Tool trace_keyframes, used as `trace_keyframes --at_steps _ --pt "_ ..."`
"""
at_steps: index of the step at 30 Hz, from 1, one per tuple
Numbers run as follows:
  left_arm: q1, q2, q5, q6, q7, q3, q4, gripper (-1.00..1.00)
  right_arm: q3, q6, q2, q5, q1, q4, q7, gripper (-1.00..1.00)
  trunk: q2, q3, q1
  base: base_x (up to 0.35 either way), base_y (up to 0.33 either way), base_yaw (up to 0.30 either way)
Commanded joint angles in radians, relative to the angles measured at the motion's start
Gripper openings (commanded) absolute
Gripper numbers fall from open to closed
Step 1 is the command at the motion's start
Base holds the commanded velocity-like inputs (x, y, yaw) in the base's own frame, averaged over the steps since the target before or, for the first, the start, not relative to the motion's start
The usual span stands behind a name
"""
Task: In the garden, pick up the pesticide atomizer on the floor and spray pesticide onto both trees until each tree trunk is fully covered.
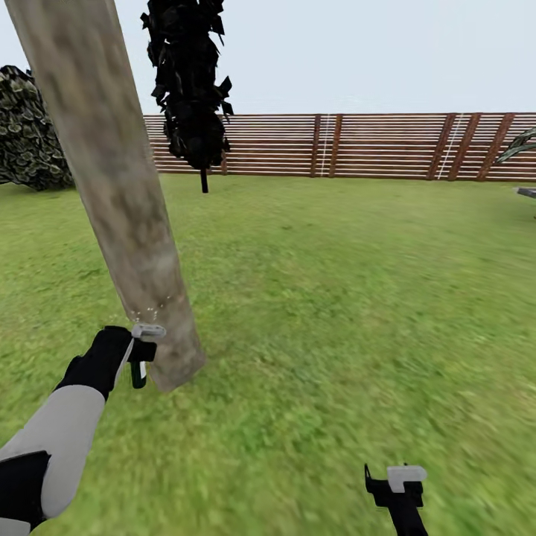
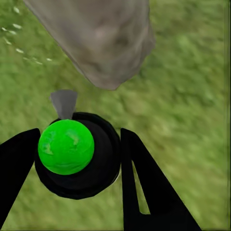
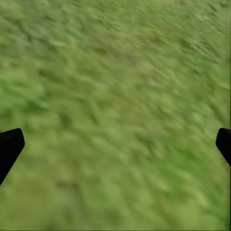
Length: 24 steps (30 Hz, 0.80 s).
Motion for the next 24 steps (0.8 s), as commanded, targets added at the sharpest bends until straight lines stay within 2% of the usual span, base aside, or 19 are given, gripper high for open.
trace_keyframes --at_steps 1,3,5,8,10,13,16,19,20,22,24 --pt "0.015 -0.034 -0.012 0.002 -0.009 0.003 -0.002 -1.0 0.009 -0.002 0.0 -0.005 0.0 0.0 -0.005 1.0 0.0 -0.001 0.0 0.163 -0.117 0.128" --pt "0.02 -0.053 -0.013 0.001 -0.009 0.006 -0.002 -1.0 0.009 -0.002 0.0 -0.005 0.0 0.0 -0.005 1.0 0.0 -0.001 0.0 0.066 -0.045 0.22" --pt "0.023 -0.05 -0.014 0.002 -0.009 0.009 -0.002 -1.0 0.009 -0.001 0.0 -0.005 0.0 0.0 -0.005 1.0 0.0 -0.001 0.0 0.019 -0.013 0.262" --pt "0.058 -0.009 -0.016 -0.001 -0.007 0.02 -0.003 -1.0 0.009 -0.001 0.0 -0.005 0.0 0.0 -0.005 1.0 0.0 -0.001 0.0 0.004 -0.002 0.276" --pt "0.079 -0.002 -0.017 -0.003 -0.006 0.019 -0.002 -1.0 0.009 -0.001 0.0 -0.005 0.0 0.0 -0.005 1.0 0.0 -0.001 0.0 0.001 0.0 0.278" --pt "0.095 -0.021 -0.012 -0.004 -0.005 0.016 -0.002 -1.0 0.009 -0.001 0.0 -0.005 0.0 0.0 -0.005 1.0 0.0 -0.001 0.0 0.0 0.0 0.147" --pt "0.097 -0.084 -0.012 -0.004 -0.005 0.016 -0.004 -1.0 0.009 -0.001 0.0 -0.005 0.0 0.0 -0.005 1.0 0.0 -0.001 0.0 0.023 -0.007 0.019" --pt "0.097 -0.1 -0.012 -0.005 -0.006 0.019 -0.004 -1.0 0.009 -0.001 0.0 -0.005 0.0 0.0 -0.005 1.0 0.0 -0.001 0.0 0.178 -0.113 0.002" --pt "0.099 -0.091 -0.014 -0.006 -0.006 0.022 -0.004 -1.0 0.009 -0.001 0.0 -0.005 0.0 0.0 -0.005 1.0 0.0 -0.001 0.0 0.201 -0.14 0.0" --pt "0.125 -0.048 -0.015 -0.009 -0.005 0.024 -0.004 -1.0 0.009 -0.001 0.0 -0.005 0.0 0.0 -0.005 1.0 0.0 -0.001 0.0 0.059 -0.037 0.0" --pt "0.138 -0.015 -0.014 -0.01 -0.005 0.024 -0.004 -1.0 0.009 -0.001 0.0 -0.005 0.0 0.0 -0.005 1.0 0.0 -0.001 0.0 0.019 -0.012 0.0"
